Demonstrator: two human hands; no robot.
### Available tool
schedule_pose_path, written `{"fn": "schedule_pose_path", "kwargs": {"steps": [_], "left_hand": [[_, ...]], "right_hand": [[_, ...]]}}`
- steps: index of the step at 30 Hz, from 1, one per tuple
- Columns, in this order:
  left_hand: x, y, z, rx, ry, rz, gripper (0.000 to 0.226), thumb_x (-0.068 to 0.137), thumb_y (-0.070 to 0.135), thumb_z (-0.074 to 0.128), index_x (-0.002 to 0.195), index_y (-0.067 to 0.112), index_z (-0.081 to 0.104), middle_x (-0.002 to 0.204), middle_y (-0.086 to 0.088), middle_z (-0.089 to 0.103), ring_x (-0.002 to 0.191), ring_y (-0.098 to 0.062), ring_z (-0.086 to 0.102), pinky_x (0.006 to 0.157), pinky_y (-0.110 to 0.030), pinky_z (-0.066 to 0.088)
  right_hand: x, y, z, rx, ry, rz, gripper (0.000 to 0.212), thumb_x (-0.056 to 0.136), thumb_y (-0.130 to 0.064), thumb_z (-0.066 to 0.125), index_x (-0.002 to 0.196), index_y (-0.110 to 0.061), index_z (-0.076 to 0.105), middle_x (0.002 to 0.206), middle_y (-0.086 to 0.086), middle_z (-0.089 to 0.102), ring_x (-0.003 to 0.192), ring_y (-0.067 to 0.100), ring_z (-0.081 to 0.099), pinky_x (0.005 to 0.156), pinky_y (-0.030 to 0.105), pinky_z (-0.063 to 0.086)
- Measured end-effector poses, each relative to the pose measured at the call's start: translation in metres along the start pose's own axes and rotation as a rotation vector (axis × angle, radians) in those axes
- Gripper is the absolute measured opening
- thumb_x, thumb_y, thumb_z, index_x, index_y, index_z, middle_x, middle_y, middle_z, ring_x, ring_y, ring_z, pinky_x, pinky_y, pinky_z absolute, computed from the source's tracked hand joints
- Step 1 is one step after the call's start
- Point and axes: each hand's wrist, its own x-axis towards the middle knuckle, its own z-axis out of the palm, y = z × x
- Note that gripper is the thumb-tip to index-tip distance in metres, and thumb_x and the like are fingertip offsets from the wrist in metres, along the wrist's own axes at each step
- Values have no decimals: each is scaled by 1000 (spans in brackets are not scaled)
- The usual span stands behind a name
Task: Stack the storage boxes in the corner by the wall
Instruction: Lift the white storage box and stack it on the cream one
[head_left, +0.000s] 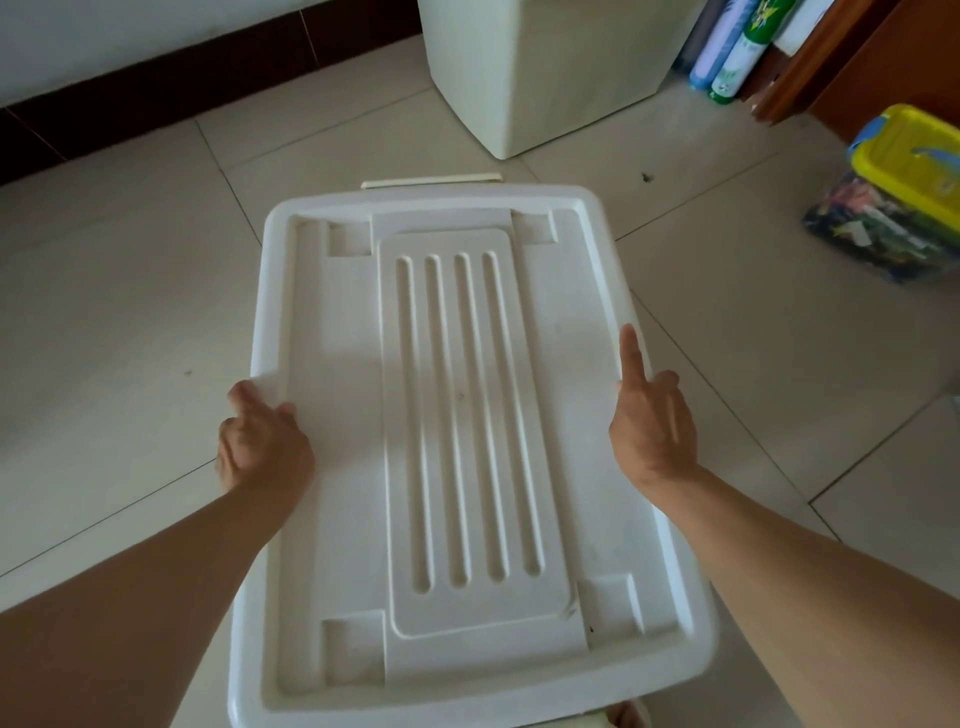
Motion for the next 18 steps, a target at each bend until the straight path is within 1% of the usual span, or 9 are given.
{"fn": "schedule_pose_path", "kwargs": {"steps": [4, 8, 18], "left_hand": [[-13, 25, -30, 10, 18, -7, 34, 98, 21, 37, 130, 8, 35, 123, -34, 52, 117, -49, 47, 99, -51, 36], [-29, 62, -66, 4, 20, 12, 35, 98, 22, 38, 131, 8, 35, 125, -33, 51, 119, -48, 47, 99, -49, 37], [-75, 183, -157, -35, 24, 97, 35, 98, 21, 39, 131, 9, 36, 124, -32, 52, 116, -46, 50, 96, -47, 41]], "right_hand": [[4, -1, -41, 5, 1, -18, 71, 96, -5, 42, 152, -27, 4, 108, 25, 50, 83, 38, 58, 73, 39, 47], [10, 1, -98, 9, 0, -28, 72, 95, -5, 42, 152, -27, 3, 108, 25, 51, 82, 38, 59, 74, 38, 48], [30, 20, -247, 29, 51, 23, 72, 96, -8, 43, 152, -27, 2, 108, 23, 53, 82, 34, 61, 76, 40, 50]]}}
